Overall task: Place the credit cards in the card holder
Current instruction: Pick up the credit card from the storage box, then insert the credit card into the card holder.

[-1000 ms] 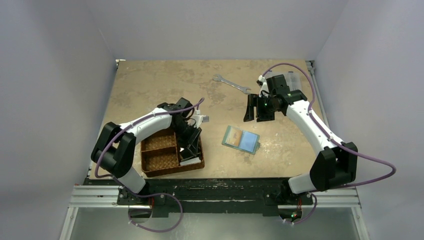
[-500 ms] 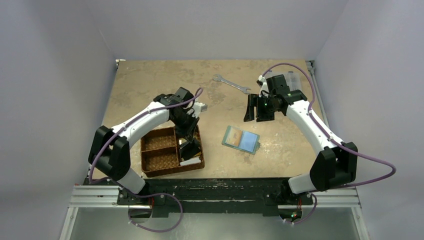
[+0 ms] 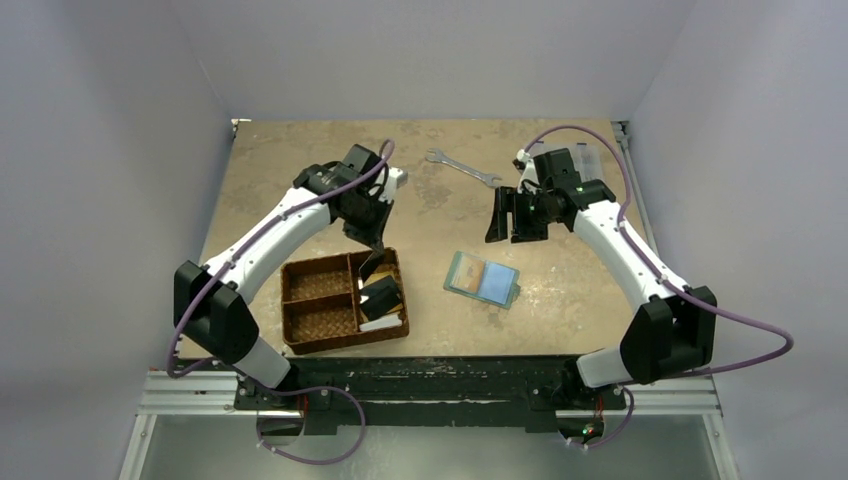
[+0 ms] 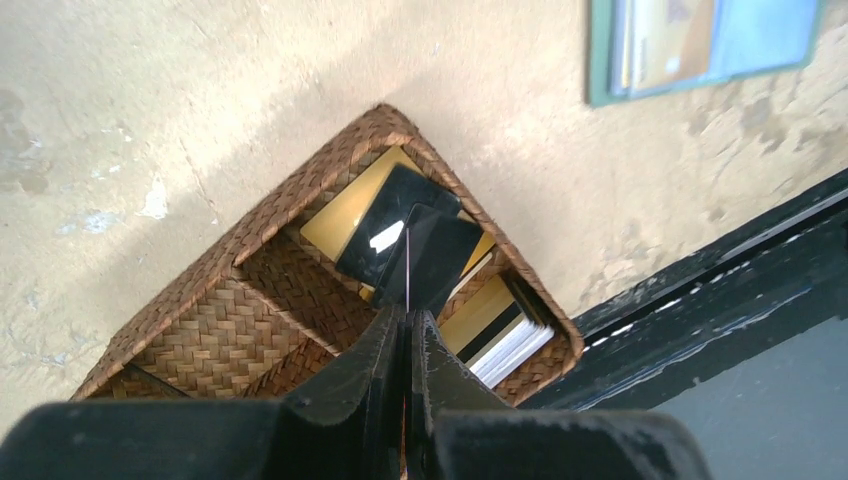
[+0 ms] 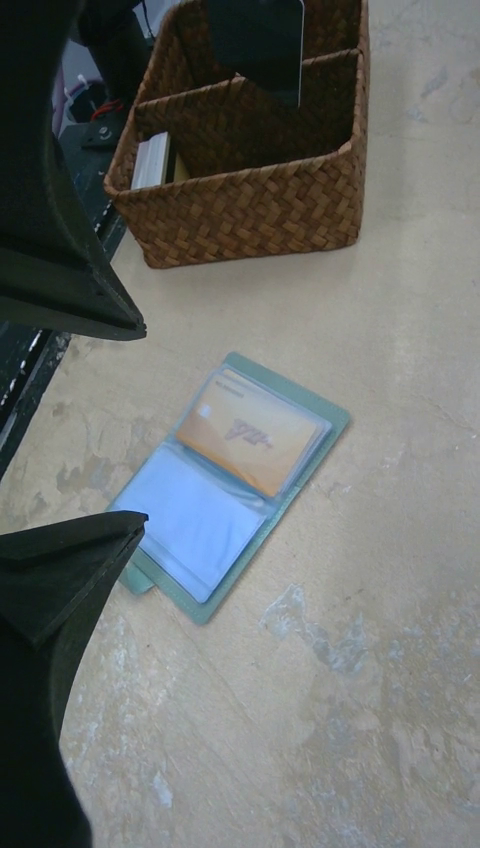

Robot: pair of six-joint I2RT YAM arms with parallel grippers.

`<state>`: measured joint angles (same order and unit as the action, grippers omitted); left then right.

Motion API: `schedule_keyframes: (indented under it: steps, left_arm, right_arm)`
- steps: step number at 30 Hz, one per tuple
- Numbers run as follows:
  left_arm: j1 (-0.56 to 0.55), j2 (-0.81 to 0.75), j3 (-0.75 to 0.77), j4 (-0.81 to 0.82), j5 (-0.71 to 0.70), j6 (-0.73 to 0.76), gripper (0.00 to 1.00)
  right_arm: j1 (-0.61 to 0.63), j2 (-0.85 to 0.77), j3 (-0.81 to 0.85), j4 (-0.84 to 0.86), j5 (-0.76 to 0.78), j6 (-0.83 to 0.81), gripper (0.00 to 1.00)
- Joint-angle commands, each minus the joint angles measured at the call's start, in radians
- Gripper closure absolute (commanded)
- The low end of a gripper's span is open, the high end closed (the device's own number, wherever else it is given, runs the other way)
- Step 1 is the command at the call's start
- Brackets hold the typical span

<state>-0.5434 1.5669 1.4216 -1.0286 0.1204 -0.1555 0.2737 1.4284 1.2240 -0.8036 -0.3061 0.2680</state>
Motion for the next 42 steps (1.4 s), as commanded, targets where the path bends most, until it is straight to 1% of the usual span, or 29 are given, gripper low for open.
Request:
schedule_keyframes:
  steps: [1,4,6,9,12,15,17,24,27,30,34,42]
  left_arm:
    - [0.003,-0.059,0.094,-0.055,-0.021,-0.102,1.00]
    - [0.009,-0.098,0.121,-0.066,-0.024,-0.156,1.00]
    - [0.012,-0.142,0.122,-0.045,-0.017,-0.190,1.00]
    - [0.013,-0.208,0.102,0.013,-0.015,-0.240,1.00]
    - [0.014,-0.299,0.055,0.114,-0.007,-0.292,1.00]
    - [0.013,-0.378,-0.010,0.234,0.023,-0.341,1.00]
    - [0.013,-0.430,-0.067,0.335,0.042,-0.369,1.00]
    - [0.013,-0.564,-0.212,0.552,0.086,-0.478,1.00]
    - [0.013,-0.596,-0.248,0.612,0.107,-0.514,1.00]
    - [0.013,-0.619,-0.270,0.641,0.115,-0.533,1.00]
    - [0.013,-0.638,-0.291,0.674,0.133,-0.562,1.00]
    - [0.013,-0.686,-0.365,0.776,0.172,-0.652,1.00]
  right_arm:
    - [-0.001,-0.037,0.070,0.038,-0.090,0.016,0.28]
    - [0.020,-0.031,0.060,0.124,-0.183,0.091,0.28]
    - [0.048,-0.031,0.037,0.227,-0.253,0.165,0.28]
    - [0.107,-0.065,-0.072,0.483,-0.349,0.319,0.26]
    - [0.187,-0.109,-0.209,0.795,-0.428,0.481,0.24]
    - [0.239,-0.140,-0.358,1.120,-0.455,0.679,0.23]
    - [0.263,-0.141,-0.421,1.315,-0.453,0.785,0.23]
    - [0.353,-0.054,-0.504,1.791,-0.409,1.049,0.24]
    - [0.378,-0.038,-0.495,1.847,-0.403,1.086,0.25]
    - [0.381,-0.057,-0.504,1.860,-0.384,1.093,0.26]
    - [0.381,-0.088,-0.533,1.876,-0.356,1.086,0.31]
    - [0.381,-0.108,-0.572,1.965,-0.341,1.140,0.51]
